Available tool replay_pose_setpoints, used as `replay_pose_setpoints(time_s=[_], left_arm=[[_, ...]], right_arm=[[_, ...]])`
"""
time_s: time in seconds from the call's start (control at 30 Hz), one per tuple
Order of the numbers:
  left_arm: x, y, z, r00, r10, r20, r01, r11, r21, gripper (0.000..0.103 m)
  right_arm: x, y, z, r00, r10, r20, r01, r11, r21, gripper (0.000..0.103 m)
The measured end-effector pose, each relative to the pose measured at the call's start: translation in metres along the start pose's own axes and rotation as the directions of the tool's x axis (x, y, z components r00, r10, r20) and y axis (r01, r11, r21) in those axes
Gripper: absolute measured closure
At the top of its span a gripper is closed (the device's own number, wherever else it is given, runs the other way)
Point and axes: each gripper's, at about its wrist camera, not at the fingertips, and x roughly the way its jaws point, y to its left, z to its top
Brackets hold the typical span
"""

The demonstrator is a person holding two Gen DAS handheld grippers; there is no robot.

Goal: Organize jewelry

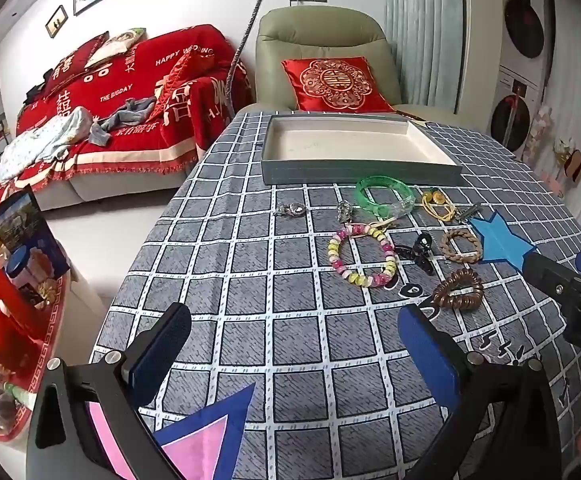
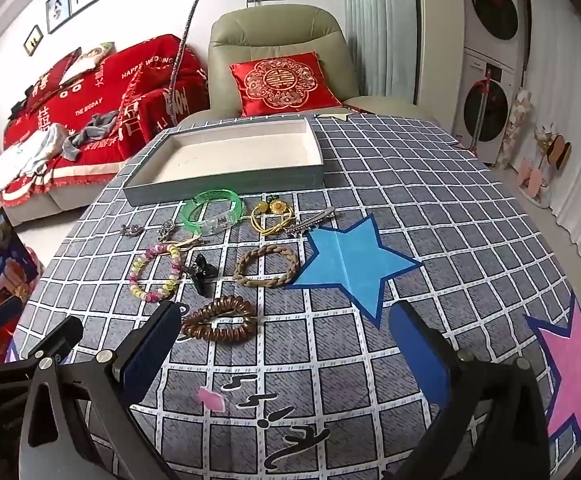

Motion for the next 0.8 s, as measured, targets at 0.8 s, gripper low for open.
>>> replay_pose_setpoints(time_s=[0.8], left_arm=[[0.0017, 0.0034, -0.0013, 1.0, 0.007, 0.0, -0.007, 1.0, -0.005, 0.0]], right_arm=[[0.0005, -0.001, -0.0007, 1.0, 0.006, 0.002, -0.006, 1.0, 0.005, 0.0]])
